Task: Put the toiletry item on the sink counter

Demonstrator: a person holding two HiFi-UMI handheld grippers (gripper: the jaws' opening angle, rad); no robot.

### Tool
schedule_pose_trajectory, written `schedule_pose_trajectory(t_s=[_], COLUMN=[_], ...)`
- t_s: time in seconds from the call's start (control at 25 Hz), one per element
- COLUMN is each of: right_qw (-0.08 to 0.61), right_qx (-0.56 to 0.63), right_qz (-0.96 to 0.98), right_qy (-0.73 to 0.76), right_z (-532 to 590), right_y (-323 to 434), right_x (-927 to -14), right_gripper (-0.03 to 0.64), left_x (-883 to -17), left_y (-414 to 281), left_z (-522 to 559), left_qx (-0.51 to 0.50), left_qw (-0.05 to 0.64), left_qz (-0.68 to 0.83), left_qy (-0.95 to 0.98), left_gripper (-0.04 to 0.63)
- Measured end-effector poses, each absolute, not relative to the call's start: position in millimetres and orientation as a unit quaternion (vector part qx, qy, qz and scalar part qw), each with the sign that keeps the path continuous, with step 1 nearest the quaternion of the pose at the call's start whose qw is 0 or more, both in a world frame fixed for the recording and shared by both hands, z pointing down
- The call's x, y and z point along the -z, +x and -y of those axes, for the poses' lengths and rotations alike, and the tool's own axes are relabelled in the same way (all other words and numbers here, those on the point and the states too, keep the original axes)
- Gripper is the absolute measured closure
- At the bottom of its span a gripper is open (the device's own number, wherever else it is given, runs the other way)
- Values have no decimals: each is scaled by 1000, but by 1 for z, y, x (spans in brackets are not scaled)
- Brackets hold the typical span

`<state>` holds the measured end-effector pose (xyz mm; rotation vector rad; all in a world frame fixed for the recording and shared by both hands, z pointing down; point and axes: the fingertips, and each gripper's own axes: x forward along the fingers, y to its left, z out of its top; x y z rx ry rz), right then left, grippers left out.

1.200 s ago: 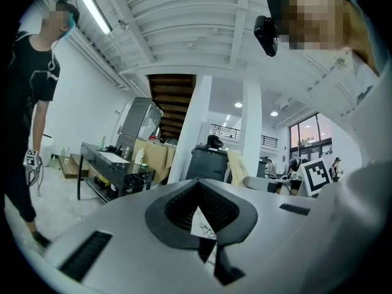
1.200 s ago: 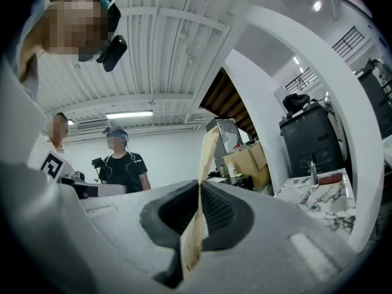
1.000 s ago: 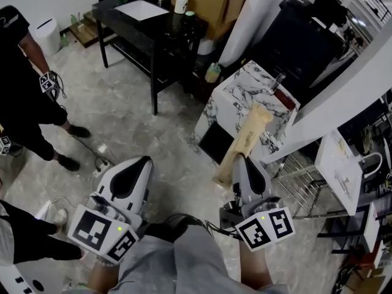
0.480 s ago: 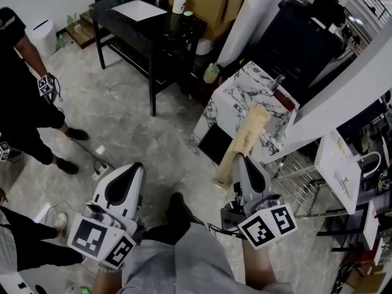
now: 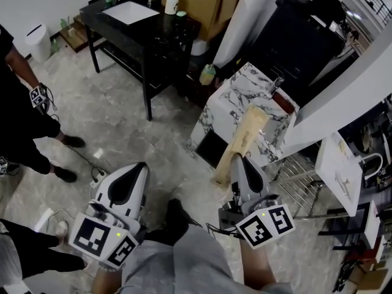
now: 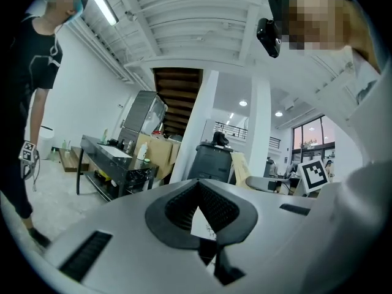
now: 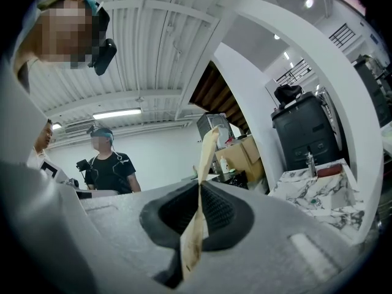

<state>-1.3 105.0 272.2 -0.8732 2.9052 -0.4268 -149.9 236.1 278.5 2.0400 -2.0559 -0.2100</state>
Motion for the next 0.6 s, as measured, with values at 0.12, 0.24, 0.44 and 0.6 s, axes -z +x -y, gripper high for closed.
schedule_pose_trajectory(t_s=[0.12,0.24,0.44,0.6], right_qw=[41,42,40,40], right_qx=[143,148,154,162], right_qz=[-946,-944,-943,-941], right_qy=[-289,-291,-294,-294], right_z=[-80,-54,-2,40], right_y=[-5,-11,-20,-27], right_x=[-273,-275,-279,-281], right_gripper=[614,614,614,614], left_x=[-278,-279,-279,-277], left_y=[-152,-156,-163,-168], left_z=[-208,-178,-122,-80], left_qx=[65,61,57,55], left_qw=[120,122,125,125], left_qz=[696,692,685,683], left_qy=[705,709,715,717], left_gripper=[591,591,591,591])
